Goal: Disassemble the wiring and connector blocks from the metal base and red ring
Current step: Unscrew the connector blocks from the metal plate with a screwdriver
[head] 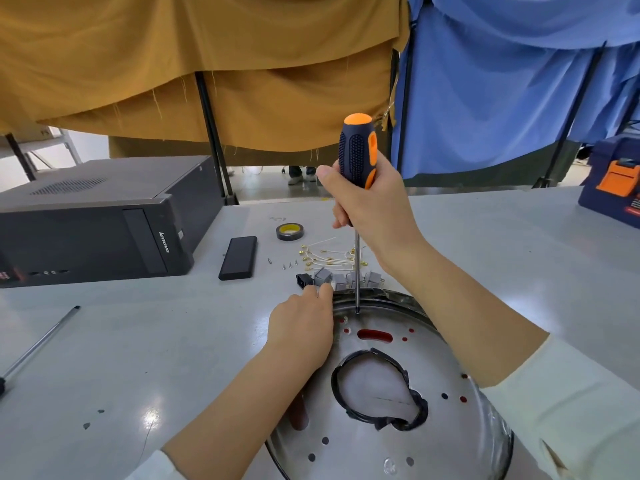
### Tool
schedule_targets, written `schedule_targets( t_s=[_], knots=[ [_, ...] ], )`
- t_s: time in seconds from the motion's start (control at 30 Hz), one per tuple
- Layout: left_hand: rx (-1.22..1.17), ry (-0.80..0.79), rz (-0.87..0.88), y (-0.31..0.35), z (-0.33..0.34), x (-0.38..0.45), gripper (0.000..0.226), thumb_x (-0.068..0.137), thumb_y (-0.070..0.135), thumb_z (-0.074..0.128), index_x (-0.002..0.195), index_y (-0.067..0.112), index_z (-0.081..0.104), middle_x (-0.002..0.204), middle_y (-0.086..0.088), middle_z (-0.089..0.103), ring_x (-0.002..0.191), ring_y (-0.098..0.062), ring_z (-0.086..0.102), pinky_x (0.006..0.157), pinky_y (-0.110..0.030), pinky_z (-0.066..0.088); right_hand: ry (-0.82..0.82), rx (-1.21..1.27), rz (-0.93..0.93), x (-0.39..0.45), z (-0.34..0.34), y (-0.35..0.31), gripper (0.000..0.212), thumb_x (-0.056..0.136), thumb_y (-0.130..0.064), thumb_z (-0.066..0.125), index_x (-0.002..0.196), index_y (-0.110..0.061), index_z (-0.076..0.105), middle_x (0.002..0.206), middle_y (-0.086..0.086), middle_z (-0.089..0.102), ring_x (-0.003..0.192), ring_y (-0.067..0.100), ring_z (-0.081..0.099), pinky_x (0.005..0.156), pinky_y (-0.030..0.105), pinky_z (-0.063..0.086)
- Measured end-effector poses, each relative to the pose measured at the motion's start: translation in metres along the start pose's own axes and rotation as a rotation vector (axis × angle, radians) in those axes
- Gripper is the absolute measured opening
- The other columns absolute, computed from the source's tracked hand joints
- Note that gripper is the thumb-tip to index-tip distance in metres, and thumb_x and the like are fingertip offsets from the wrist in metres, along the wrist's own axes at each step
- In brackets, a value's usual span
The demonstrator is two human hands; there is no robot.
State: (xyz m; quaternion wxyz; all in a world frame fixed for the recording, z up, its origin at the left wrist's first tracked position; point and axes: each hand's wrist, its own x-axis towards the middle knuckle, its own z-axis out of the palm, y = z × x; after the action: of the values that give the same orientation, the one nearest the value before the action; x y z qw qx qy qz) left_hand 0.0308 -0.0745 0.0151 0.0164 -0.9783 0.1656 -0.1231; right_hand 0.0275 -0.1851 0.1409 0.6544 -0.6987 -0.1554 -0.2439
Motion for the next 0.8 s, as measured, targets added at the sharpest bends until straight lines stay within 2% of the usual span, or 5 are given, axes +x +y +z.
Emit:
schedule_targets(
  t_s=[0.23,0.43,0.6,0.7,0.8],
  knots=[
    [0.005,0.009,0.008,-0.001,0.000,0.000,0.022,0.095,0.016,0.040,0.117,0.017,0.036,0.110,-0.004,0.051,0.093,-0.026,0.057,0.057,-0.033,0.030,0.126,0.016,0.024,0.004,0.004,-0.004,0.030,0.086,-0.013,0.065,0.070,-0.021,0.041,0.061,-0.004,0.041,0.053,0.014,0.038,0.048,0.022,0.035],
    [0.014,0.013,0.013,0.000,-0.001,-0.001,0.027,0.094,0.014,0.040,0.120,0.016,0.035,0.112,-0.004,0.050,0.095,-0.027,0.057,0.058,-0.032,0.030,-0.344,0.369,0.110,0.009,-0.010,-0.002,0.033,0.085,-0.004,0.059,0.066,-0.017,0.036,0.049,-0.008,0.030,0.041,0.008,0.024,0.039,0.017,0.026],
    [-0.004,0.000,0.010,0.000,-0.002,-0.002,0.030,0.091,0.012,0.041,0.121,0.016,0.035,0.113,-0.004,0.050,0.094,-0.026,0.057,0.058,-0.032,0.031,0.037,-0.130,-0.035,-0.009,0.001,0.011,0.021,0.089,-0.019,0.065,0.083,-0.020,0.044,0.064,-0.002,0.047,0.051,0.016,0.052,0.049,0.024,0.047],
    [-0.010,0.003,0.017,0.000,-0.003,-0.002,0.030,0.090,0.011,0.040,0.119,0.016,0.036,0.112,-0.004,0.050,0.093,-0.026,0.057,0.057,-0.032,0.031,0.272,-0.087,-0.040,-0.013,0.006,0.016,0.022,0.089,-0.023,0.064,0.086,-0.027,0.043,0.076,0.003,0.055,0.070,0.026,0.061,0.064,0.034,0.053],
    [-0.007,-0.003,0.020,0.000,-0.005,-0.002,0.028,0.091,0.011,0.041,0.118,0.015,0.036,0.112,-0.005,0.050,0.093,-0.027,0.057,0.057,-0.032,0.030,0.340,-0.018,-0.001,-0.008,0.008,0.011,0.024,0.088,-0.023,0.065,0.076,-0.025,0.044,0.064,-0.007,0.046,0.055,0.014,0.046,0.053,0.032,0.046]
  ],
)
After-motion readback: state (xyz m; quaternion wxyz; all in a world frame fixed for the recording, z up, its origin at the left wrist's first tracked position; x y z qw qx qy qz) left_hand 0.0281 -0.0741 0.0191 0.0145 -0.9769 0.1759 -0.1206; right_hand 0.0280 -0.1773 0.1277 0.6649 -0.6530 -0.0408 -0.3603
